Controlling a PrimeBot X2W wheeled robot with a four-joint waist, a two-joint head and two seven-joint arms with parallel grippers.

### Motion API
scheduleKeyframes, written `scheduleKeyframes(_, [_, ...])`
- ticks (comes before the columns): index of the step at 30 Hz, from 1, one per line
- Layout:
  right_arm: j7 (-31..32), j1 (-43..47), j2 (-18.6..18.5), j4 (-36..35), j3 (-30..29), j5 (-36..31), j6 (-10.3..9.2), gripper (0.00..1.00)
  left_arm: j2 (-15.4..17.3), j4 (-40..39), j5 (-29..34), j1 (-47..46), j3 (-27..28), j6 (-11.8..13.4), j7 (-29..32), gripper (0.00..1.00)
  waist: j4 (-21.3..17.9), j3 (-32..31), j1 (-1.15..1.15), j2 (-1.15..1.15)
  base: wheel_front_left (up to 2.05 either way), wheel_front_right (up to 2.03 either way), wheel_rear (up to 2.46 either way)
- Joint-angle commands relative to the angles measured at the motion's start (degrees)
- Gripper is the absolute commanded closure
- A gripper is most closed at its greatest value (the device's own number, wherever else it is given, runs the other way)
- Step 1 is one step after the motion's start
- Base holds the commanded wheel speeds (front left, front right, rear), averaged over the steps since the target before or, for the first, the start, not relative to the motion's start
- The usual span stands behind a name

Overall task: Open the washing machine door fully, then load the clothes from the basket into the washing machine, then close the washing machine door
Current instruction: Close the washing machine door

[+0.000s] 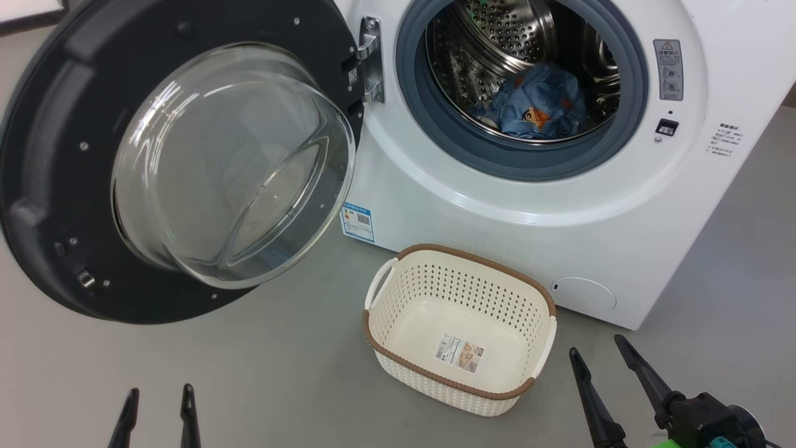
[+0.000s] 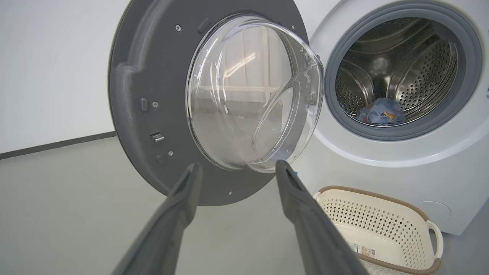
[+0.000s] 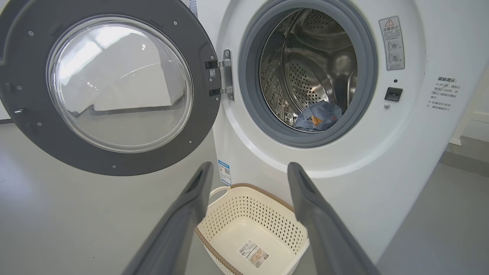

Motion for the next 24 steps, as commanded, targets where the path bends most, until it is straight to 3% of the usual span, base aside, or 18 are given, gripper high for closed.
scheduleKeyframes(1, [-0.38,-2.62,-0.61,-1.19,1.49,0.54,0.35,0.00,0.41,-1.23,-0.19,-1.33,2.33,-0.28,-0.69,0.42,-0.04,-0.07,0.00,0.00,0.00,0.00,0.00])
scheduleKeyframes(2, [-0.38,-2.62,-0.61,-1.19,1.49,0.54,0.35,0.00,0.41,-1.23,-0.19,-1.33,2.33,-0.28,-0.69,0.42,-0.04,-0.07,0.00,0.00,0.00,0.00,0.00])
scheduleKeyframes(3, [-0.40,-2.57,-0.59,-1.17,1.47,0.52,0.35,0.00,0.38,-1.18,-0.13,-1.36,2.35,-0.40,-0.69,0.65,-0.06,-0.10,0.00,0.00,0.00,0.00,0.00])
scheduleKeyframes(4, [-0.41,-2.54,-0.58,-1.16,1.45,0.51,0.35,0.00,0.36,-1.09,-0.09,-1.39,2.36,-0.53,-0.70,1.00,-0.08,-0.13,0.00,0.00,0.00,0.00,0.00])
scheduleKeyframes(13, [-0.45,-2.48,-0.56,-1.25,1.35,0.47,0.35,0.00,-0.23,-1.15,0.36,-1.56,2.63,-1.71,-0.70,1.00,-0.07,-0.13,0.00,0.00,0.00,0.00,0.00])
scheduleKeyframes(16, [-0.41,-2.64,-0.70,-1.27,1.47,0.51,0.35,0.00,-0.84,-2.26,-0.84,-1.76,2.98,-3.16,-0.70,1.00,0.00,-0.08,0.00,0.00,0.00,0.00,0.00])
scheduleKeyframes(19, [-0.24,-2.63,-0.78,-1.46,1.51,0.10,0.35,0.00,-4.04,-4.77,-7.88,-2.04,5.39,-6.34,-0.71,1.00,0.05,-0.05,0.00,0.00,0.00,0.00,0.00])
scheduleKeyframes(22, [-0.06,-2.53,-0.74,-1.73,1.37,-0.19,0.35,0.00,-6.72,-7.20,-20.58,-2.51,8.54,-11.41,-0.71,1.00,0.05,0.07,0.00,0.00,0.00,0.00,0.00])
scheduleKeyframes(24, [0.06,-2.49,-0.72,-1.92,1.28,-0.32,0.35,0.00,-7.58,-8.73,-32.41,-3.38,10.31,-14.30,-0.71,1.00,0.05,0.19,0.00,0.00,0.00,0.00,0.00])
